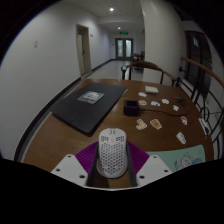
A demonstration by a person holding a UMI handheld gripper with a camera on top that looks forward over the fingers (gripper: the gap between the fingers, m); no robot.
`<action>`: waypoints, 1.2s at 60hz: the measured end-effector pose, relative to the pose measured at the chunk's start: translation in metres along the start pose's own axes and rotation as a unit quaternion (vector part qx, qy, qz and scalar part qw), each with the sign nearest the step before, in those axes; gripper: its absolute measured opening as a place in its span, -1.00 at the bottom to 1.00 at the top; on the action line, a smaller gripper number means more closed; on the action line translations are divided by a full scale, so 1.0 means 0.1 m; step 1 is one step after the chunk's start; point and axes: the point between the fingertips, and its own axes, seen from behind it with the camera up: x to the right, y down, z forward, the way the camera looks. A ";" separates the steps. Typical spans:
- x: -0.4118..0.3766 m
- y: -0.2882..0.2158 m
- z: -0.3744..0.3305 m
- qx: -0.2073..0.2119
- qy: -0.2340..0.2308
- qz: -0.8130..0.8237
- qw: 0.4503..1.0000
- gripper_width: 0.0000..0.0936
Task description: Arrange mouse
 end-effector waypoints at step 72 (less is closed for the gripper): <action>1.90 0.87 -1.72 0.050 0.075 0.044 0.995 0.84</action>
